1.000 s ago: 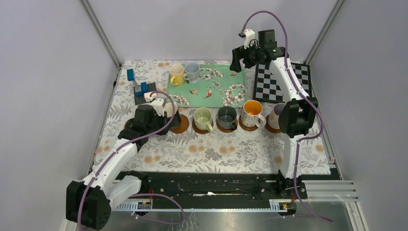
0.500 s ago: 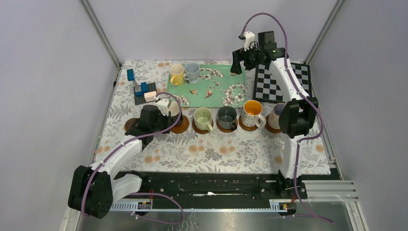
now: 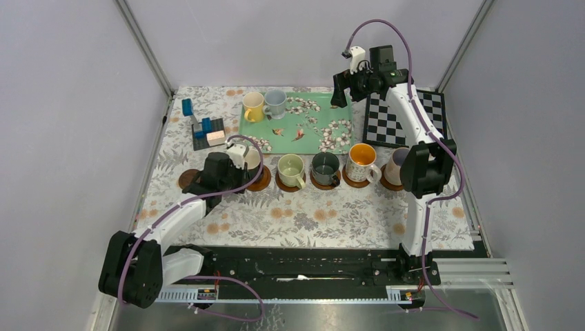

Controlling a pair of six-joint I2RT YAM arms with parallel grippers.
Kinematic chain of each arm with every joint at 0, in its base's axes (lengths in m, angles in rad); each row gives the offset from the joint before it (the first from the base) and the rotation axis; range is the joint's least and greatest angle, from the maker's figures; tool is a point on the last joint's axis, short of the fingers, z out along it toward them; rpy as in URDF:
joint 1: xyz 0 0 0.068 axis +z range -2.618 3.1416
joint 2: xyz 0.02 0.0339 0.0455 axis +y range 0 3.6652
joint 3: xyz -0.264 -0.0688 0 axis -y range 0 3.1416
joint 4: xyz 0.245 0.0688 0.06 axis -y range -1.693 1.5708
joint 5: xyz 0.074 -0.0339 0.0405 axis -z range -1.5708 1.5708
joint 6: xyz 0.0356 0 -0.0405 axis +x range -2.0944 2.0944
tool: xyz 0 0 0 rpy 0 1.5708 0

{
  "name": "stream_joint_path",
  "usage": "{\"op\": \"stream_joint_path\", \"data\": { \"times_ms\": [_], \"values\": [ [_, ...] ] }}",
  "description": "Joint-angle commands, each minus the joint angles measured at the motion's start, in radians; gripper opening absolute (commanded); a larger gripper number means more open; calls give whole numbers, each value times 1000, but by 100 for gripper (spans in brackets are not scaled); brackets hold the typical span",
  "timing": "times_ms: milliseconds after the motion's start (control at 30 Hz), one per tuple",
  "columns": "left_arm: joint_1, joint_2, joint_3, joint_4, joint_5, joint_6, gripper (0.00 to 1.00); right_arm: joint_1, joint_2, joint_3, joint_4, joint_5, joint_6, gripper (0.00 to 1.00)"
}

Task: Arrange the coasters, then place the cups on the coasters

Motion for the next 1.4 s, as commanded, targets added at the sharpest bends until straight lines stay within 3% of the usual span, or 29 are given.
{"op": "stream_joint_path", "data": {
  "times_ms": [0,100,200,233,467,633,733,833,1000,1067,1367],
  "values": [
    [-9,-10,11,136,5,12,6,-5,-72,-7,-1,10,-8,99],
    [-12,-10,9,130,6,13,14,-4,-74,-11,0,11,-5,100],
    [-15,-20,10,112,7,19,39,-5,-76,-13,1,14,-5,100],
    [-15,-25,11,102,9,23,43,-4,-75,-14,1,14,-5,100],
    [-14,-80,49,-18,35,70,52,-5,-78,-14,0,16,-9,100],
    [-12,-170,141,-216,99,147,71,-4,-82,-13,-8,14,-21,100],
    [34,-198,213,-325,117,159,77,-5,-86,-14,-13,11,-19,100],
    [188,-152,280,-406,186,185,71,-4,-94,-19,-12,10,-17,100],
    [224,-37,337,-444,147,293,35,-3,-94,-23,-6,-6,-4,100],
    [224,-10,340,-427,154,310,25,-5,-91,-22,-7,-11,0,100],
    [164,17,255,-347,145,311,19,-4,-104,-41,2,-2,4,100]
  ]
}}
